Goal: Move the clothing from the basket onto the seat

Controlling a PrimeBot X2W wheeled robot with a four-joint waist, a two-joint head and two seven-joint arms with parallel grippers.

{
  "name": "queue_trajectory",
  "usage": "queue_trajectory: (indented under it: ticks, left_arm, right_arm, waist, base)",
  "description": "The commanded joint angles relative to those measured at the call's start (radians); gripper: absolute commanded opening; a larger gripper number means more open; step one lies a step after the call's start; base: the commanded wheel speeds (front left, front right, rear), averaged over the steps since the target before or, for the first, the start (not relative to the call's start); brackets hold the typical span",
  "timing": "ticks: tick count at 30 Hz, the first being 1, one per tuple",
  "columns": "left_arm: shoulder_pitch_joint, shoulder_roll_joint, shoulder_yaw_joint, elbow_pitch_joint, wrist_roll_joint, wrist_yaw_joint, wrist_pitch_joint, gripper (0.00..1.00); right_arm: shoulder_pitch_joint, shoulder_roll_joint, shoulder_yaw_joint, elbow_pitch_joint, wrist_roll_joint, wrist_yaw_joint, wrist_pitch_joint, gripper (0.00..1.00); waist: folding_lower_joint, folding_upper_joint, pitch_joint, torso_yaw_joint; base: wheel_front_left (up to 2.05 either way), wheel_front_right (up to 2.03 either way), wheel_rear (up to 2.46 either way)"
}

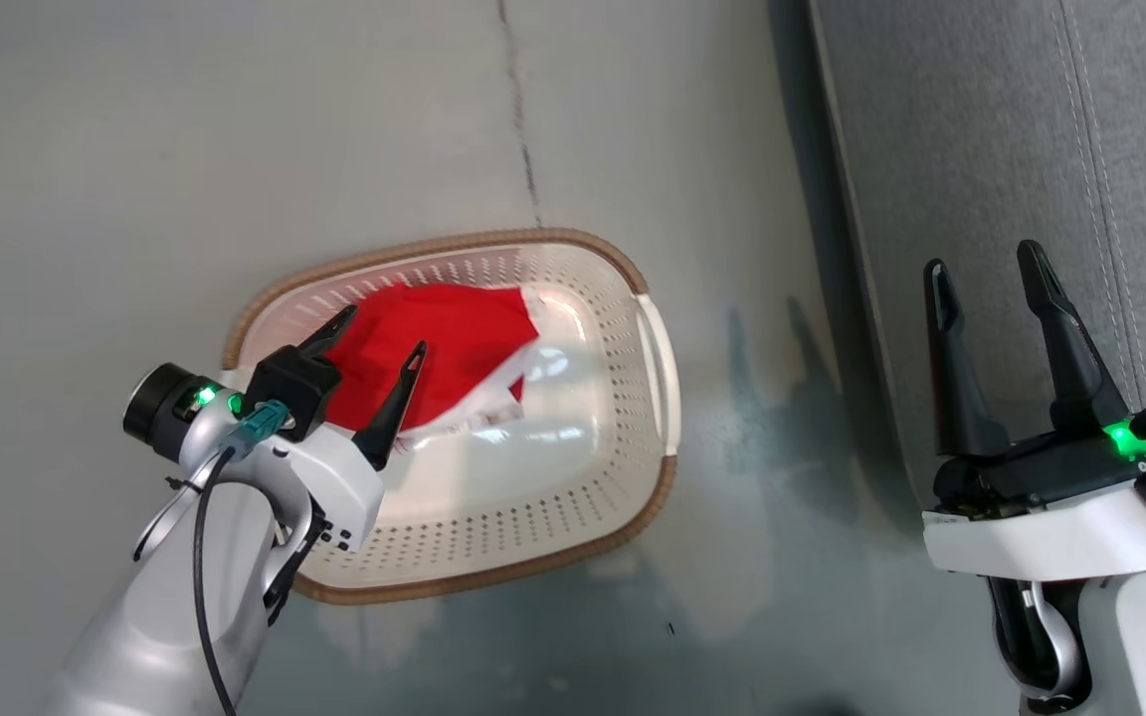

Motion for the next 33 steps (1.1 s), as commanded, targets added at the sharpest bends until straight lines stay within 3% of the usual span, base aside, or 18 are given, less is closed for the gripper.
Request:
queue_trajectory:
  ticks: [1, 14, 23, 31, 32, 33]
  left_arm:
    - [-0.035, 0.013, -0.016, 0.021, 0.012, 0.0, -0.001, 1.0]
    - [-0.211, 0.063, -0.195, 0.328, 0.034, -0.001, 0.01, 1.0]
    - [-0.291, 0.111, -0.242, 0.482, 0.047, -0.001, 0.081, 1.0]
    - [-0.334, 0.141, -0.262, 0.531, 0.058, 0.018, 0.161, 1.0]
    - [-0.341, 0.147, -0.275, 0.533, 0.073, 0.021, 0.17, 0.92]
    - [-0.344, 0.149, -0.283, 0.535, 0.077, 0.024, 0.177, 0.63]
  right_arm:
    - [-0.01, -0.004, 0.005, 0.002, 0.009, 0.002, -0.015, 1.0]
    - [0.007, -0.003, 0.09, -0.008, 0.086, 0.002, -0.068, 1.0]
    - [0.005, -0.003, 0.141, -0.061, 0.133, 0.002, -0.069, 1.0]
    - [0.011, -0.003, 0.169, -0.082, 0.159, 0.002, -0.069, 1.0]
    - [0.011, -0.003, 0.172, -0.084, 0.162, 0.002, -0.069, 1.0]
    - [0.011, -0.003, 0.173, -0.087, 0.164, 0.002, -0.069, 1.0]
  waist:
    - [0.0, 0.0, 0.076, -0.069]
    - [0.0, 0.0, 0.232, -0.206]
    - [0.0, 0.0, 0.289, -0.276]
    - [0.0, 0.0, 0.319, -0.305]
    - [0.0, 0.0, 0.323, -0.308]
    - [0.0, 0.0, 0.325, -0.311]
  base:
    - [0.0, 0.0, 0.0]
    - [0.0, 0.0, 0.0]
    - [0.0, 0.0, 0.0]
    - [0.0, 0.0, 0.0]
    - [0.0, 0.0, 0.0]
    - [0.0, 0.0, 0.0]
